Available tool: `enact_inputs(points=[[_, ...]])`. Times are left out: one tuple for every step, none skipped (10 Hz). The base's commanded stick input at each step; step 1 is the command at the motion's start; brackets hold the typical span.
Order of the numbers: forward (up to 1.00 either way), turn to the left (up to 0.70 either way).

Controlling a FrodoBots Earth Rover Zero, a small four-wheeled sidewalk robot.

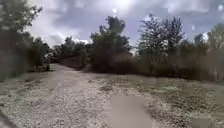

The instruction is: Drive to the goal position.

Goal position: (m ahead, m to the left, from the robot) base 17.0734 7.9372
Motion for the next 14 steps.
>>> enact_inputs(points=[[0.85,0.0],[0.85,0.0],[0.85,0.0],[0.85,0.0],[0.85,0.12],[0.85,0.28],[0.85,0.31],[0.85,0.34],[0.85,0.34],[0.85,0.34],[0.85,0.19],[0.85,0.0],[0.85,0.0],[0.85,0.0]])
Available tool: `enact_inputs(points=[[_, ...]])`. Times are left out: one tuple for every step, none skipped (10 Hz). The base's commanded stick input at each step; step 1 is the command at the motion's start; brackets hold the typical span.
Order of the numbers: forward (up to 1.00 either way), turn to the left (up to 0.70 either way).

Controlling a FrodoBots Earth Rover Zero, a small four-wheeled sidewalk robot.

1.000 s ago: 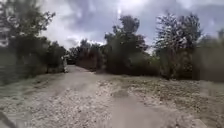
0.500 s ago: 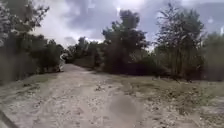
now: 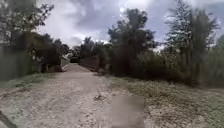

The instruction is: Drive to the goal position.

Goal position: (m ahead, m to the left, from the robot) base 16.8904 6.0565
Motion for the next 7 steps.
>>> enact_inputs(points=[[0.85,0.0],[0.85,0.0],[0.85,0.0],[0.85,0.0],[0.85,0.0],[0.85,0.0],[0.85,0.0]])
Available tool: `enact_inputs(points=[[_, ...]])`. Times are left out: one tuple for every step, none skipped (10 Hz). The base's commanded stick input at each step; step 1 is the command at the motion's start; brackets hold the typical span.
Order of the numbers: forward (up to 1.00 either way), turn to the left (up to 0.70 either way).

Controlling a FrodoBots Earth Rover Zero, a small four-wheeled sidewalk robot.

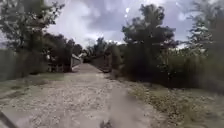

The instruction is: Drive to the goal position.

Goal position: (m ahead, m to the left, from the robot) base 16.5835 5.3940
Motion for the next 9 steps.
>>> enact_inputs(points=[[0.85,0.0],[0.85,0.0],[0.85,0.0],[0.85,0.0],[0.85,0.0],[0.85,0.0],[0.85,0.0],[0.85,0.0],[0.85,0.0]])
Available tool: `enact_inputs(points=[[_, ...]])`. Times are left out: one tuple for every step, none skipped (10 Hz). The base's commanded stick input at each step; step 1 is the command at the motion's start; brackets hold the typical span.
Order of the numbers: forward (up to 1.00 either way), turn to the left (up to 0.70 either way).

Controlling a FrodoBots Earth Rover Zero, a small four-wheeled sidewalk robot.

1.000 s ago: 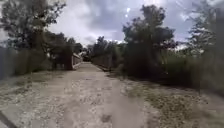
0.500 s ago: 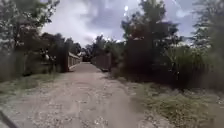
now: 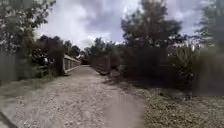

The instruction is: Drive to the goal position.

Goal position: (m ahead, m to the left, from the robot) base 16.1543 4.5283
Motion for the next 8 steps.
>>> enact_inputs(points=[[0.85,0.0],[0.85,0.0],[0.85,0.0],[0.85,0.0],[0.85,0.0],[0.85,0.0],[0.85,0.0],[0.85,0.0]])
